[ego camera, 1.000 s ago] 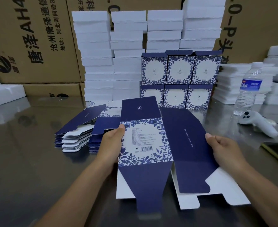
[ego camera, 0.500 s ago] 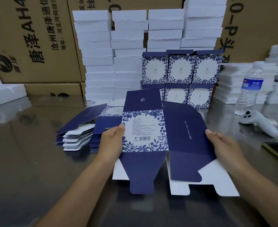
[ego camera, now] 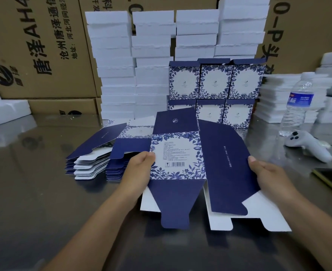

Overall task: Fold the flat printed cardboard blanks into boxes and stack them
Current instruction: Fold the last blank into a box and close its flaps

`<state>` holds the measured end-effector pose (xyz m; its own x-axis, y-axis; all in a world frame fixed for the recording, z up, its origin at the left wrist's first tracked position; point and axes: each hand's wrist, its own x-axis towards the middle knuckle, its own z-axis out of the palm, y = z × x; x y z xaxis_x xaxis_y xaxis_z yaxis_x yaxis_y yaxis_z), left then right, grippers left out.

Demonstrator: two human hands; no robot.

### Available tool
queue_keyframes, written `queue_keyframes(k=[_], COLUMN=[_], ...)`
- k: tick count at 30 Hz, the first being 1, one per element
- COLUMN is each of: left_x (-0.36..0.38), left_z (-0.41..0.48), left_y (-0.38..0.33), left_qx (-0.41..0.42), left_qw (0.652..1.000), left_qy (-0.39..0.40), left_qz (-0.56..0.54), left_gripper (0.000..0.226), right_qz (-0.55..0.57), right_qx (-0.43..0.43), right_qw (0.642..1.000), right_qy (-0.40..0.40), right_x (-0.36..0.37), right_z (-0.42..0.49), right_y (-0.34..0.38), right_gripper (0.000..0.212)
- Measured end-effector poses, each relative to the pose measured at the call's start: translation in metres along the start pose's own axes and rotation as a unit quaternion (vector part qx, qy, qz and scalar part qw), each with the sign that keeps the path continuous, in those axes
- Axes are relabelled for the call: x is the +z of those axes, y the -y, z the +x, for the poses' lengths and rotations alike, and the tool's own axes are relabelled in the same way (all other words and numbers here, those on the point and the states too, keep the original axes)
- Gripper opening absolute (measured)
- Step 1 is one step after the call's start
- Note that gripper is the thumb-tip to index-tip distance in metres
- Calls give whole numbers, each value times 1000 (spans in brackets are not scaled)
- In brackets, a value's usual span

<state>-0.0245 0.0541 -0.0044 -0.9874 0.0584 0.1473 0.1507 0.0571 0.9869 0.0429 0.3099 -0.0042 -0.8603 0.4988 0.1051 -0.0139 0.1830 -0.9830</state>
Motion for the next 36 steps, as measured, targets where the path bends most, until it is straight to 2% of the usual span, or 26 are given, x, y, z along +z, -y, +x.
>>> queue_keyframes(k=[3,8,14,18,21,29,36], left_x=[-2,-6,-4,-2,-5,-8,-9], left_z=[1,3,2,1,0,3,5], left_y=[-1,-3,-4,-2,-5,-5,-5], left_qx=[19,14,-19,-19,-13,-14,-43], left_qw=[999,997,992,995,997,995,992], left_qy=[-27,-50,-1,29,-7,-49,-26], left_qz=[2,-49,-128,-98,-73,-81,-112], left_gripper=[31,32,33,37,44,36,34], right_qz=[60,58,-1,14,23,116,57], right_qx=[29,28,0,-6,-7,11,6], right_qw=[997,997,1000,1000,1000,992,998], right_qy=[29,50,27,22,20,46,37], right_x=[2,4,0,-1,2,5,3], right_z=[-2,-4,-5,-6,-9,-17,-4], right_y=[1,4,5,7,9,19,3], right_gripper=[34,39,38,38,37,37,36])
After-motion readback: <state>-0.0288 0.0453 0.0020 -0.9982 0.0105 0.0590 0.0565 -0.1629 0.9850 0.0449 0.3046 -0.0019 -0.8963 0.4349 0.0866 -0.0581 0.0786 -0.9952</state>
